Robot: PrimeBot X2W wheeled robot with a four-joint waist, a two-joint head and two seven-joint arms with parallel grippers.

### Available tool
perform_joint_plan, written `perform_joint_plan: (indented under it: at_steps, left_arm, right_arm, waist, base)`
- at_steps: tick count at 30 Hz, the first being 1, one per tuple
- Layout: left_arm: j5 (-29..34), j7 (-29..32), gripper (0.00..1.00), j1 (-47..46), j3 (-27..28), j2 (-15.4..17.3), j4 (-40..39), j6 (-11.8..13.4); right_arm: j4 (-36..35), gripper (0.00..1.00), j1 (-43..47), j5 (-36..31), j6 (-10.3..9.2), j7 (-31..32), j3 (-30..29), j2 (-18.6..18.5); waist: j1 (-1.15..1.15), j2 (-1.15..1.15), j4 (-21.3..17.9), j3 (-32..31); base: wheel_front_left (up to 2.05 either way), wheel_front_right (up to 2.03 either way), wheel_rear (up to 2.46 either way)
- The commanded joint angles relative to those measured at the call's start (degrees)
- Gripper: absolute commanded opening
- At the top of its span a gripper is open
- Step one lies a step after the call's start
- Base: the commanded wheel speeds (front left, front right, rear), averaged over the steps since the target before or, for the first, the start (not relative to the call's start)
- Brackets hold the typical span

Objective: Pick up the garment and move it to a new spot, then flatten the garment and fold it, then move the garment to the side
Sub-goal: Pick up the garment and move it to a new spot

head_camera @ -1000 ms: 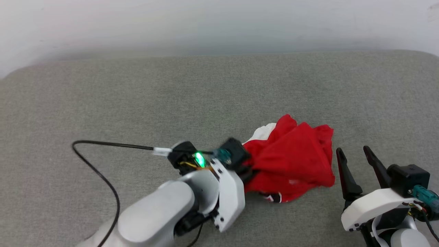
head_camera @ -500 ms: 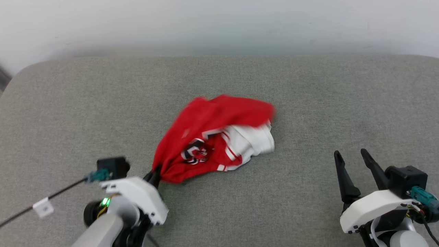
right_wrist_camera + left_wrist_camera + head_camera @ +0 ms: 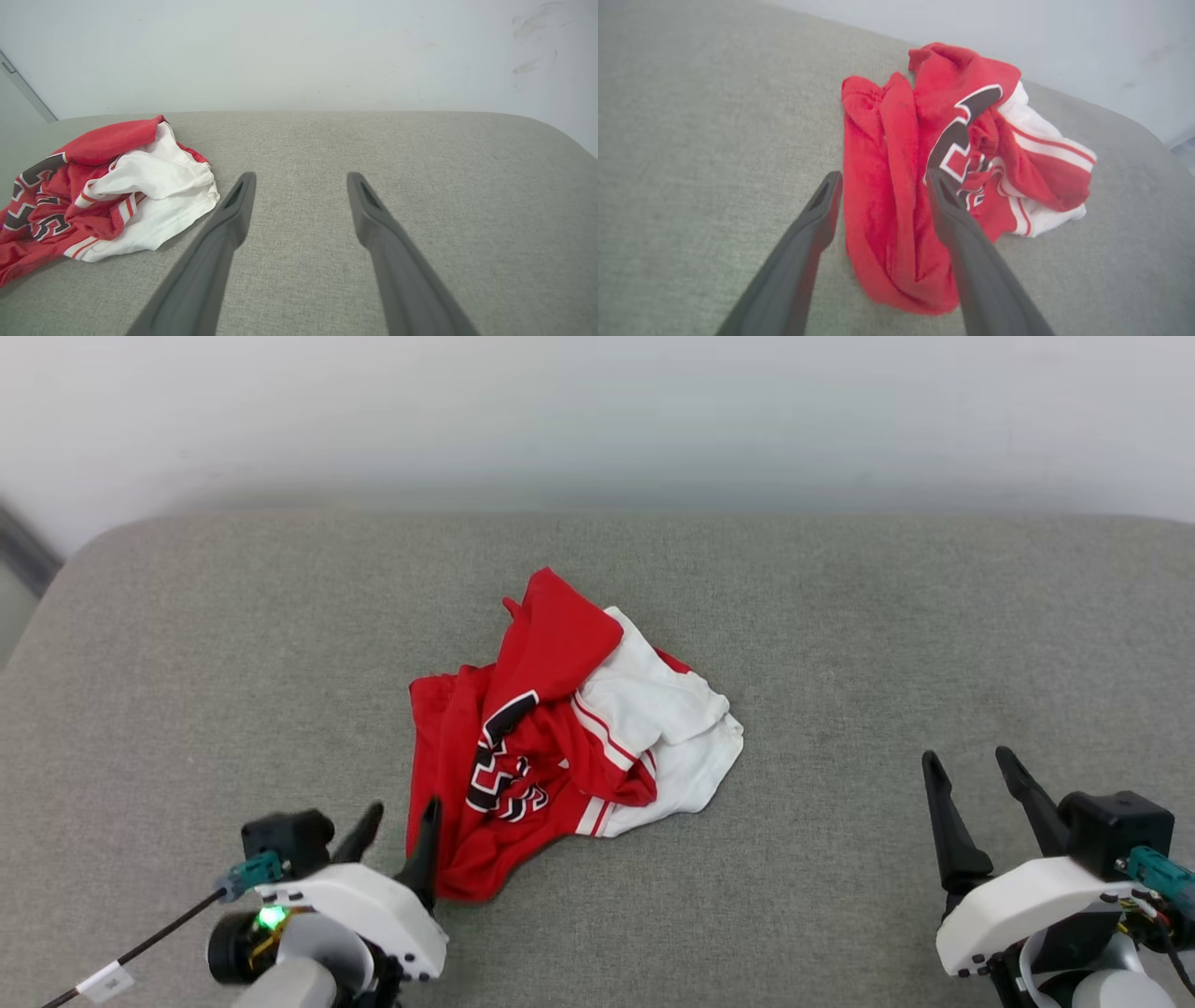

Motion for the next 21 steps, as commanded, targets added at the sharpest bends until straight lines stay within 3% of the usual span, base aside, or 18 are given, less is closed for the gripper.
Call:
perform_joint_plan:
  at_steps: [1, 5, 8, 15, 21]
  left_arm:
    - [1.15, -0.92, 1.00, -1.14, 0.15, 0.43, -0.76, 0.42]
    - [5.50, -2.96, 1.00, -3.46, -0.61, 1.40, -3.86, 1.87]
    - [8.08, -0.90, 1.00, -6.14, -2.85, 2.06, -5.73, 1.53]
    - [11.02, 13.53, 1.00, -12.83, -12.14, 2.69, -5.33, -4.05]
    - [8.96, 25.46, 1.00, -16.72, -17.28, 2.04, -0.63, -9.75]
  right_arm:
    - [-0.25, 1.00, 0.55, -0.29, -0.02, 0.18, -0.07, 0.03]
    - [-0.73, 1.00, 1.31, -0.39, -0.02, 0.75, -0.25, 0.03]
    - [-1.09, 1.00, 1.37, -0.37, -0.02, 0.90, -0.30, 0.03]
    - [-1.78, 1.00, 1.33, -0.04, -0.02, 1.10, 0.58, 0.03]
    - [-1.74, 1.00, 0.29, 0.44, -0.02, 0.79, 1.11, 0.03]
  waist:
    - [0.00, 0.00, -0.03, -0.71]
    - [0.00, 0.00, -0.07, -1.72]
    - [0.00, 0.00, -0.09, -2.06]
    - [0.00, 0.00, -1.26, -1.46]
    - [0.00, 0.00, -2.84, 0.99]
  base:
    - [0.00, 0.00, 0.00]
    - [0.00, 0.00, 0.00]
    - [0.00, 0.00, 0.00]
    - [0.00, 0.00, 0.00]
    - [0.00, 0.00, 0.00]
